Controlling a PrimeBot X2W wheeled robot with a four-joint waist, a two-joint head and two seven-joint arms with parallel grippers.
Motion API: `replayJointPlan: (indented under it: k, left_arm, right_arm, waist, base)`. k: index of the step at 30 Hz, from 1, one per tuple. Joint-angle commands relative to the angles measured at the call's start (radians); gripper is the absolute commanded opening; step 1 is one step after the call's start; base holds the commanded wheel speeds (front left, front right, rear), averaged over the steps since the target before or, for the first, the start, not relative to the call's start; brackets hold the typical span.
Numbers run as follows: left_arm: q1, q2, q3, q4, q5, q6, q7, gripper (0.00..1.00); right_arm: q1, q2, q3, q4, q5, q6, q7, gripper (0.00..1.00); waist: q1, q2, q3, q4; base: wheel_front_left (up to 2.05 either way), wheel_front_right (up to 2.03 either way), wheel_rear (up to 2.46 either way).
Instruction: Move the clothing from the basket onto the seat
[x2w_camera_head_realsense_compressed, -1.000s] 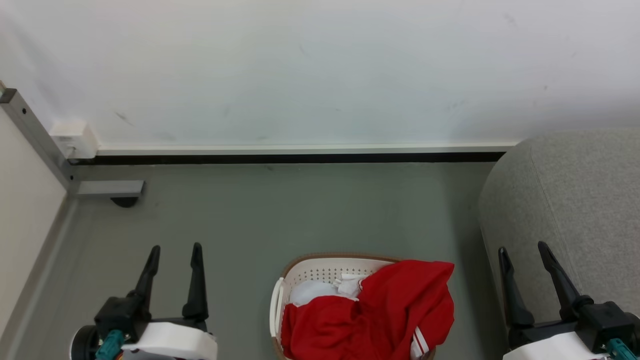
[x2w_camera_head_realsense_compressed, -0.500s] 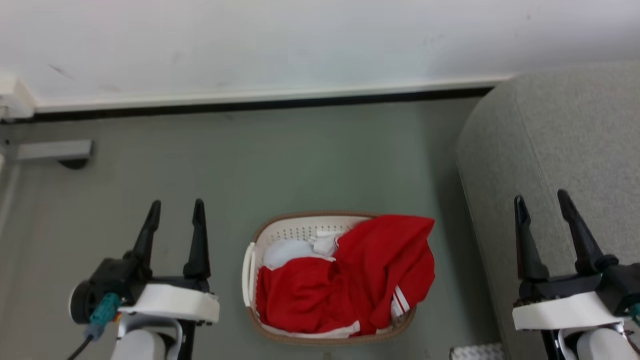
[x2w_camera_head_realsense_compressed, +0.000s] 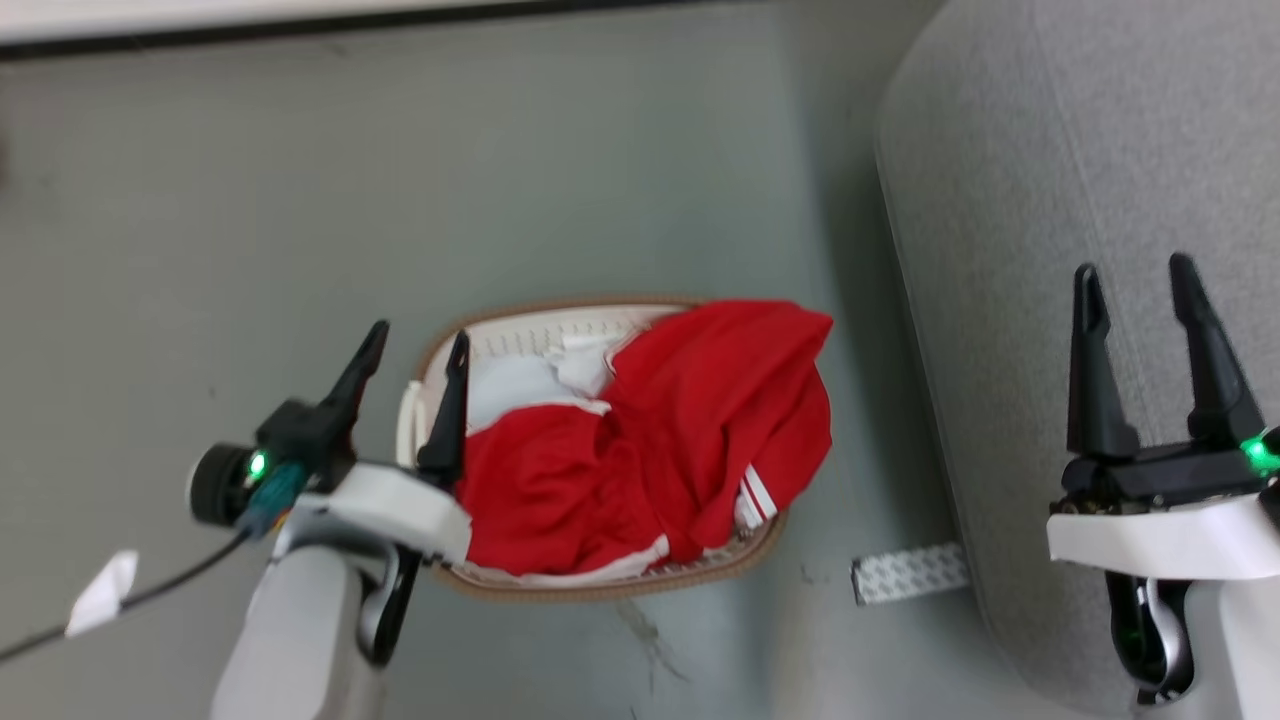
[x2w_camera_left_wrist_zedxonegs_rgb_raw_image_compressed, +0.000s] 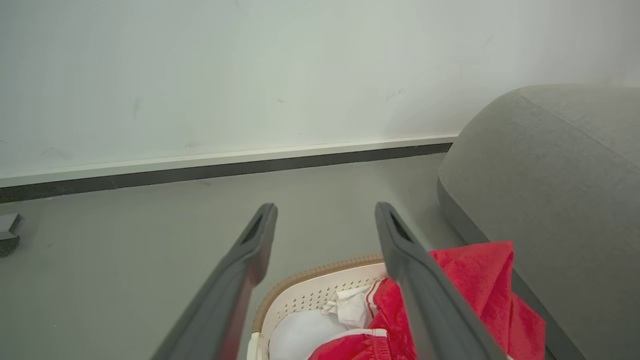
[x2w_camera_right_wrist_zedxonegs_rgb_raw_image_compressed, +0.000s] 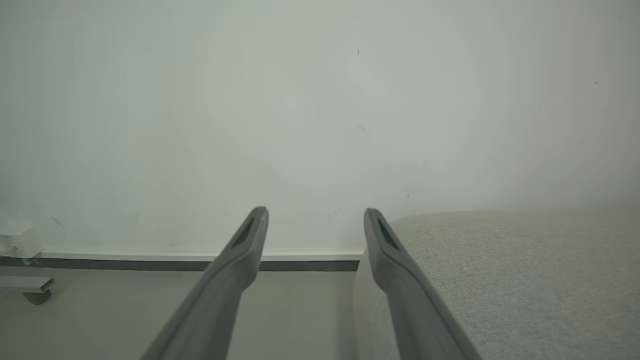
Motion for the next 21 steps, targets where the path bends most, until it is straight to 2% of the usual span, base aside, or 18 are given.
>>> replayJointPlan:
  k: [1,7,14,21]
  left_arm:
    - [-0.049,0.012,-0.018,0.045,0.021,-0.006,0.0,1.0]
    - [-0.2,0.028,-0.107,0.281,0.039,-0.019,0.017,1.0]
    - [-0.342,0.043,-0.211,0.501,0.07,-0.023,0.113,1.0]
    - [-0.451,0.058,-0.337,0.676,0.025,-0.023,0.234,1.0]
  right_arm:
    - [-0.024,0.001,-0.007,-0.013,0.01,0.001,0.0,1.0]
    - [-0.055,0.0,-0.019,-0.035,0.04,0.001,0.0,1.0]
    - [-0.079,0.001,-0.017,-0.049,0.082,0.001,0.0,1.0]
    - [-0.093,0.0,0.004,-0.049,0.128,0.001,0.0,1.0]
  waist:
    - [-0.0002,0.0,0.076,-0.032]
    - [-0.0002,0.0,0.151,-0.067]
    - [-0.0002,0.0,0.209,-0.111]
    - [-0.0002,0.0,0.26,-0.162]
  base:
    - [0.0,0.0,0.0]
    - [0.0,0.0,0.0]
    - [0.0,0.0,0.0]
    - [0.0,0.0,0.0]
